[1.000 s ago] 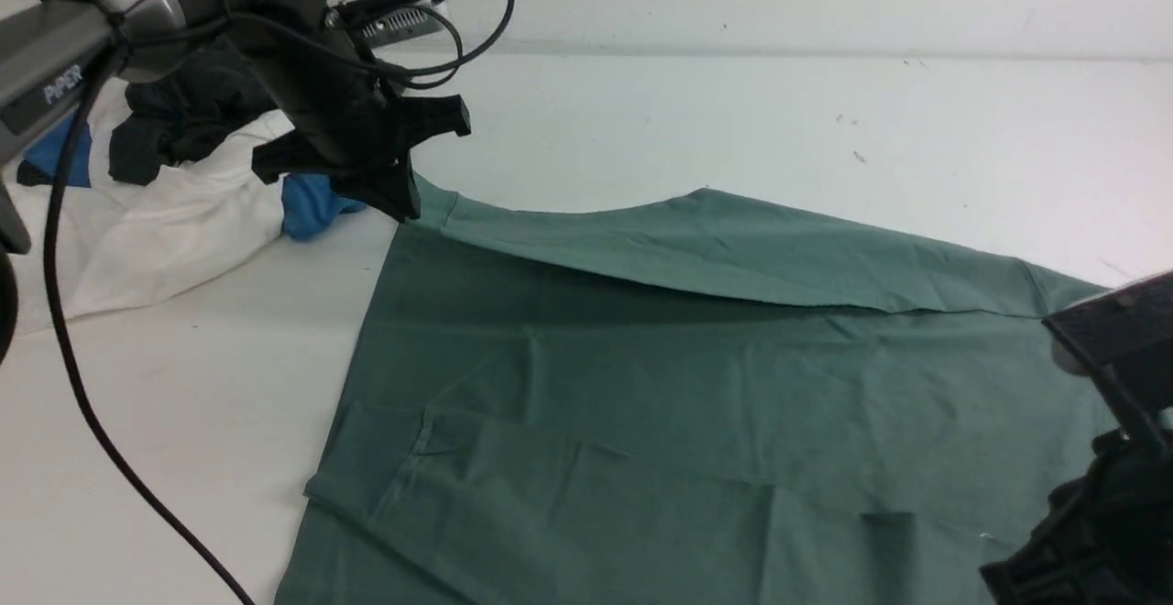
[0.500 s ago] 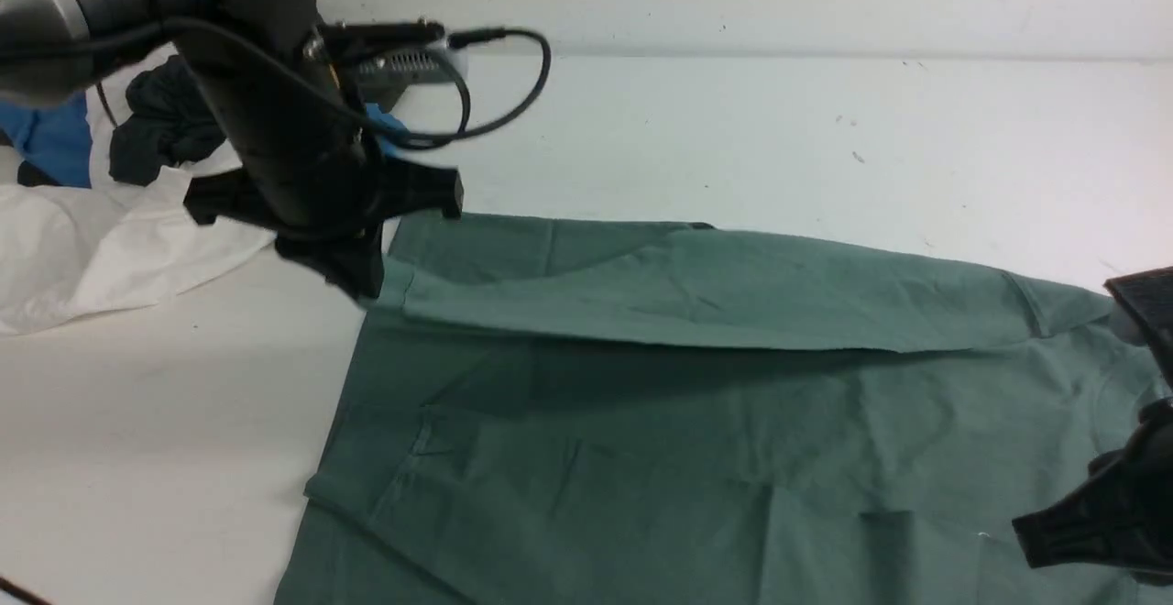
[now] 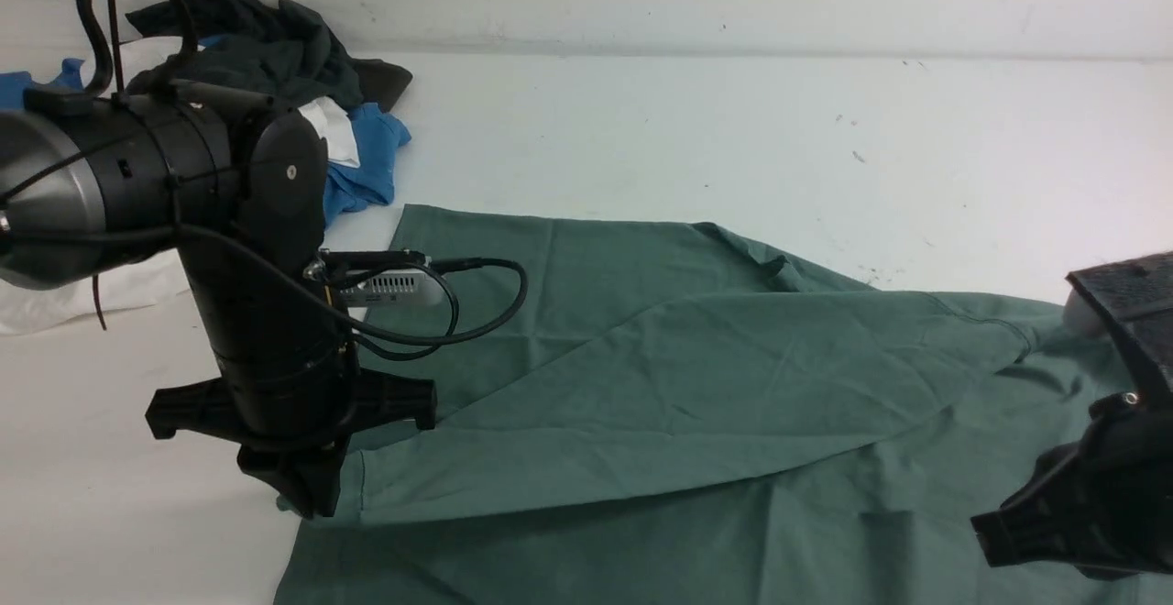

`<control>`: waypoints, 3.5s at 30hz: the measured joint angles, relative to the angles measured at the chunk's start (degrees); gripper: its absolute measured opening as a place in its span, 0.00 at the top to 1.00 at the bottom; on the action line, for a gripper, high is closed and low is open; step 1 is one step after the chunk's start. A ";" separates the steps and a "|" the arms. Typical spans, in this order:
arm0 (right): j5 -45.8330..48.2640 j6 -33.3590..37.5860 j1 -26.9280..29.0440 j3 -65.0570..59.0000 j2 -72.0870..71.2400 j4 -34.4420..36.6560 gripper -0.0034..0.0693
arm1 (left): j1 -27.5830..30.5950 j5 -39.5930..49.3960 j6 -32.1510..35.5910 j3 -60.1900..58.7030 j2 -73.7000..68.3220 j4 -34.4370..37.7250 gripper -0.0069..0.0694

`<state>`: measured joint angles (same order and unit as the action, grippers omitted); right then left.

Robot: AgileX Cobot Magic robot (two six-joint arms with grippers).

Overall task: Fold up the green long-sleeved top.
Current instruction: Use the left arm to drag and drop the cuff onto the cuff closest to the left arm, then use both arms simultaneously to clamp the lower edge of the clothing fabric

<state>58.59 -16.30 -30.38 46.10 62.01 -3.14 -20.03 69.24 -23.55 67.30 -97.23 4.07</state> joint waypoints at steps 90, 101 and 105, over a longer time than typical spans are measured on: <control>2.58 32.70 -3.84 -13.65 0.00 16.97 0.76 | -6.87 -20.96 -7.65 -40.28 22.63 -1.46 0.89; -10.15 30.71 -14.82 -19.28 0.82 15.25 0.39 | -6.87 -19.51 -7.88 -40.37 30.40 -1.30 0.89; -10.69 30.24 -15.44 -19.28 4.06 14.06 0.37 | -6.87 -19.51 -8.01 -40.37 30.45 -0.90 0.89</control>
<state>47.90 13.94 -45.82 26.82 66.07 10.92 -26.90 49.73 -31.56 26.93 -66.78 3.17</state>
